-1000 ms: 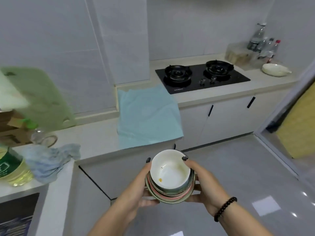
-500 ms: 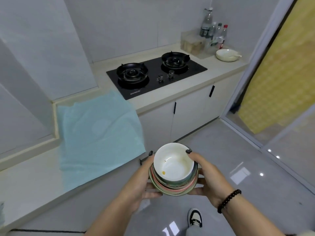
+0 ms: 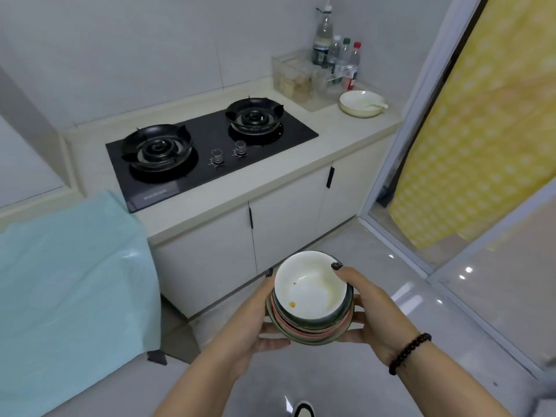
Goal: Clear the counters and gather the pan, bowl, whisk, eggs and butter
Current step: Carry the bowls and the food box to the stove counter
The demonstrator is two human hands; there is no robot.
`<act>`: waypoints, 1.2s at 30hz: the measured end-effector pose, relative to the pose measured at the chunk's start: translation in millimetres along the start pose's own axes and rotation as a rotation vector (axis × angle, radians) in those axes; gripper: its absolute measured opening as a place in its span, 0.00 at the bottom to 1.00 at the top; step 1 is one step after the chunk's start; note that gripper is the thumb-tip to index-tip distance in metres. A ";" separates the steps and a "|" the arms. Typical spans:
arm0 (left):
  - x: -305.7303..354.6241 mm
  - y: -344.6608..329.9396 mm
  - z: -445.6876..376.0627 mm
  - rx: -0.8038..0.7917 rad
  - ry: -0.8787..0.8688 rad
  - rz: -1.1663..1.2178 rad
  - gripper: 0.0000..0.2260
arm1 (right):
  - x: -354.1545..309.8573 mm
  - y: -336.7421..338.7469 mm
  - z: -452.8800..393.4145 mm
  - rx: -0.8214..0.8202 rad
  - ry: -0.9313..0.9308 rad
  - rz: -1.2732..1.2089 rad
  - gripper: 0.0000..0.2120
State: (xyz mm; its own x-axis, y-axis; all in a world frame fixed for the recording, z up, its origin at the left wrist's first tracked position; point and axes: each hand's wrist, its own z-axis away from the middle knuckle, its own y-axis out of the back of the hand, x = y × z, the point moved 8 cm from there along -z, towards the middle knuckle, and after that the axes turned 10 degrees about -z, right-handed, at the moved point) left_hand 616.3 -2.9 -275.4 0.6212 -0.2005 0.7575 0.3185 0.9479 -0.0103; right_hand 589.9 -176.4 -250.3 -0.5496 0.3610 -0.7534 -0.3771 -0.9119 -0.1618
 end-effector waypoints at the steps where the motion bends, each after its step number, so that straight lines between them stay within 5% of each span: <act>1: 5.7 -5.9 -5.7 -0.003 0.002 -0.007 0.20 | -6.3 5.9 -5.1 0.009 -0.005 -0.007 0.12; 9: 68.8 -49.0 -85.0 -0.058 0.039 -0.066 0.19 | -66.0 46.6 -72.8 0.073 -0.034 -0.060 0.09; 24: 249.8 -26.5 -273.5 -0.028 0.038 -0.102 0.26 | -228.5 9.8 -254.3 0.159 -0.062 -0.122 0.13; 36: 353.6 -34.8 -393.4 -0.026 -0.014 -0.097 0.22 | -331.4 7.2 -376.3 0.133 -0.068 -0.136 0.12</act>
State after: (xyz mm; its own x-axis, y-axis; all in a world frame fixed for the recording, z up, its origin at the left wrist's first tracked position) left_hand 1106.6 -204.3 -263.9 0.5763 -0.2871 0.7651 0.3954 0.9173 0.0463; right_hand 1049.9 -376.0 -241.5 -0.5342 0.4953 -0.6851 -0.5441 -0.8217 -0.1699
